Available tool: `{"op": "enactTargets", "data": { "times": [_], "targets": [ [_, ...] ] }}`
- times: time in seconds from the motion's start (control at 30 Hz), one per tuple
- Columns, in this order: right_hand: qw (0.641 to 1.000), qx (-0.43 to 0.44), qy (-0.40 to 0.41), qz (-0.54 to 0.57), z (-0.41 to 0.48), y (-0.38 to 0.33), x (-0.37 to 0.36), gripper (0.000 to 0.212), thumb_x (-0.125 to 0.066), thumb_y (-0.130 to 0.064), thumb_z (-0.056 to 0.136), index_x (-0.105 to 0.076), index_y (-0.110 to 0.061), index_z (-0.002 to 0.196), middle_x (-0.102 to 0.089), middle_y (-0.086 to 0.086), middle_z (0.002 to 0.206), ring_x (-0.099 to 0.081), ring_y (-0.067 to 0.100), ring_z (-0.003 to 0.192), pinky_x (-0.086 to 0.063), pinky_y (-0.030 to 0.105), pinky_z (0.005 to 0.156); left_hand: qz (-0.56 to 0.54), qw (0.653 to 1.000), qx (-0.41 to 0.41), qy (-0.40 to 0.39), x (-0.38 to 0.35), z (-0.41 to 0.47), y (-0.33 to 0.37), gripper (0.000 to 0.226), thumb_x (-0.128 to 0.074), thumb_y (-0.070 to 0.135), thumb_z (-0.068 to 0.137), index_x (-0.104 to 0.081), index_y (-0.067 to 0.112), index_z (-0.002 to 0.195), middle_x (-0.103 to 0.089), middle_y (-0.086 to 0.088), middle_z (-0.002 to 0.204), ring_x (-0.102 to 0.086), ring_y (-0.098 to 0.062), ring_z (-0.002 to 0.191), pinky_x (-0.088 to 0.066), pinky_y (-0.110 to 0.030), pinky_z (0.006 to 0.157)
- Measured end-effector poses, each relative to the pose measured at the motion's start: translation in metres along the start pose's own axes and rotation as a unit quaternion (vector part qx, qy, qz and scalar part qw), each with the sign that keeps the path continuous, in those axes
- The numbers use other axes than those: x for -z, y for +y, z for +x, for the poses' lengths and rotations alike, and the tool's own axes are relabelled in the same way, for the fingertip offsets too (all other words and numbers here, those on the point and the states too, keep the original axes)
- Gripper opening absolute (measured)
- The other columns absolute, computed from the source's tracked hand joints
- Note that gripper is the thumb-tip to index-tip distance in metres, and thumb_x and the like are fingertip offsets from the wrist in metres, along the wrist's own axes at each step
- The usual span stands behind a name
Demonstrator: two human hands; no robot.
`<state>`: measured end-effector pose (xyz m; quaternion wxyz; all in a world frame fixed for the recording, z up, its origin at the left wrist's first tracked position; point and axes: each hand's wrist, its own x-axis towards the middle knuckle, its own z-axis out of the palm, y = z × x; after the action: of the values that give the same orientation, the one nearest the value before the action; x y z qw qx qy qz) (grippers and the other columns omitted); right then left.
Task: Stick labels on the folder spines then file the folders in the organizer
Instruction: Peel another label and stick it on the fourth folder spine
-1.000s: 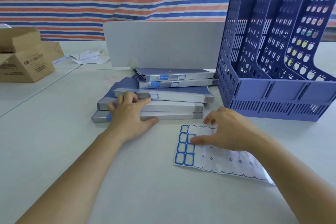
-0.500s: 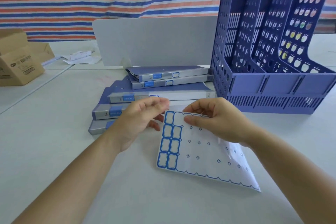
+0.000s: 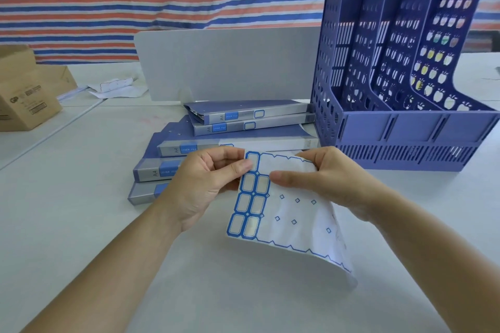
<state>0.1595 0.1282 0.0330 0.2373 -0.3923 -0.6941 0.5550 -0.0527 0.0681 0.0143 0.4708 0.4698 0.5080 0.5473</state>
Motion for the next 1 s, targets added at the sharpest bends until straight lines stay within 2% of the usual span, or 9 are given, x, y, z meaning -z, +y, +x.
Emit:
{"op": "enactTargets", "data": {
  "times": [0.13, 0.3, 0.43, 0.5, 0.67, 0.8, 0.9, 0.97, 1.0],
  "targets": [
    [1.000, -0.011, -0.004, 0.019, 0.000, -0.001, 0.002, 0.028, -0.083, -0.028, 0.075, -0.078, -0.016, 0.099, -0.079, 0.007, 0.094, -0.076, 0.029, 0.088, -0.060, 0.049, 0.086, -0.002, 0.999, 0.023, -0.044, 0.000, -0.004, 0.005, 0.027, -0.071, 0.009, 0.077, -0.071, 0.005, 0.104, -0.075, -0.018, 0.103, -0.071, -0.025, 0.089, -0.059, -0.036, 0.084],
    [0.999, -0.024, -0.028, 0.000, -0.003, -0.002, 0.000, 0.024, -0.082, -0.027, 0.076, -0.079, -0.013, 0.095, -0.079, 0.010, 0.093, -0.075, 0.033, 0.090, -0.059, 0.051, 0.088, -0.035, 0.999, 0.020, -0.001, -0.004, -0.006, 0.009, 0.031, -0.072, 0.007, 0.072, -0.069, 0.010, 0.103, -0.077, -0.012, 0.094, -0.072, -0.019, 0.079, -0.061, -0.028, 0.073],
    [0.997, -0.034, -0.054, -0.034, -0.005, -0.003, -0.003, 0.021, -0.080, -0.033, 0.078, -0.080, -0.016, 0.091, -0.079, 0.008, 0.090, -0.075, 0.034, 0.088, -0.059, 0.052, 0.087, -0.057, 0.998, 0.028, 0.010, -0.004, -0.008, 0.010, 0.035, -0.073, 0.008, 0.074, -0.067, 0.010, 0.108, -0.076, -0.015, 0.095, -0.074, -0.022, 0.078, -0.061, -0.030, 0.066],
    [0.998, -0.025, -0.045, -0.029, -0.004, -0.003, -0.004, 0.020, -0.079, -0.034, 0.080, -0.080, -0.018, 0.092, -0.079, 0.008, 0.090, -0.076, 0.033, 0.088, -0.059, 0.052, 0.087, -0.049, 0.998, 0.033, 0.014, -0.005, -0.009, 0.011, 0.033, -0.073, 0.009, 0.074, -0.067, 0.010, 0.106, -0.076, -0.015, 0.097, -0.074, -0.023, 0.079, -0.062, -0.031, 0.068],
    [1.000, 0.016, -0.008, -0.018, -0.004, -0.003, -0.008, 0.015, -0.077, -0.030, 0.083, -0.079, -0.018, 0.092, -0.079, 0.005, 0.088, -0.076, 0.027, 0.084, -0.061, 0.046, 0.084, -0.030, 0.999, 0.039, 0.015, -0.006, -0.008, 0.011, 0.031, -0.074, 0.013, 0.071, -0.069, 0.012, 0.101, -0.077, -0.012, 0.096, -0.074, -0.023, 0.082, -0.060, -0.035, 0.077],
    [0.998, 0.049, 0.037, 0.013, -0.001, 0.000, -0.009, 0.015, -0.075, -0.028, 0.086, -0.079, -0.017, 0.094, -0.079, 0.004, 0.090, -0.075, 0.023, 0.085, -0.059, 0.045, 0.088, -0.042, 0.998, 0.038, 0.016, -0.008, -0.009, 0.011, 0.024, -0.072, 0.008, 0.075, -0.071, 0.012, 0.098, -0.077, -0.012, 0.095, -0.075, -0.022, 0.081, -0.062, -0.029, 0.069],
    [0.996, 0.053, 0.071, 0.031, 0.002, 0.002, -0.009, 0.012, -0.076, -0.024, 0.085, -0.079, -0.015, 0.091, -0.079, 0.004, 0.089, -0.073, 0.020, 0.081, -0.059, 0.044, 0.086, -0.023, 0.999, 0.030, 0.003, -0.008, -0.010, 0.010, 0.024, -0.070, 0.009, 0.076, -0.074, 0.014, 0.099, -0.077, -0.009, 0.096, -0.074, -0.020, 0.085, -0.060, -0.028, 0.072],
    [0.996, 0.047, 0.067, 0.039, 0.003, 0.003, -0.007, 0.011, -0.076, -0.023, 0.085, -0.078, -0.014, 0.090, -0.079, 0.001, 0.086, -0.070, 0.018, 0.076, -0.060, 0.038, 0.078, -0.013, 1.000, 0.026, -0.006, -0.006, -0.010, 0.011, 0.027, -0.069, 0.008, 0.076, -0.074, 0.014, 0.102, -0.077, -0.008, 0.098, -0.074, -0.020, 0.089, -0.060, -0.029, 0.076],
    [0.997, 0.045, 0.058, 0.033, 0.003, 0.002, -0.007, 0.009, -0.075, -0.023, 0.086, -0.077, -0.014, 0.089, -0.077, -0.003, 0.079, -0.065, 0.011, 0.070, -0.055, 0.028, 0.070, -0.008, 1.000, 0.026, -0.009, -0.005, -0.010, 0.011, 0.028, -0.069, 0.007, 0.076, -0.074, 0.013, 0.104, -0.077, -0.009, 0.099, -0.074, -0.021, 0.090, -0.060, -0.030, 0.077]
  ]
}}
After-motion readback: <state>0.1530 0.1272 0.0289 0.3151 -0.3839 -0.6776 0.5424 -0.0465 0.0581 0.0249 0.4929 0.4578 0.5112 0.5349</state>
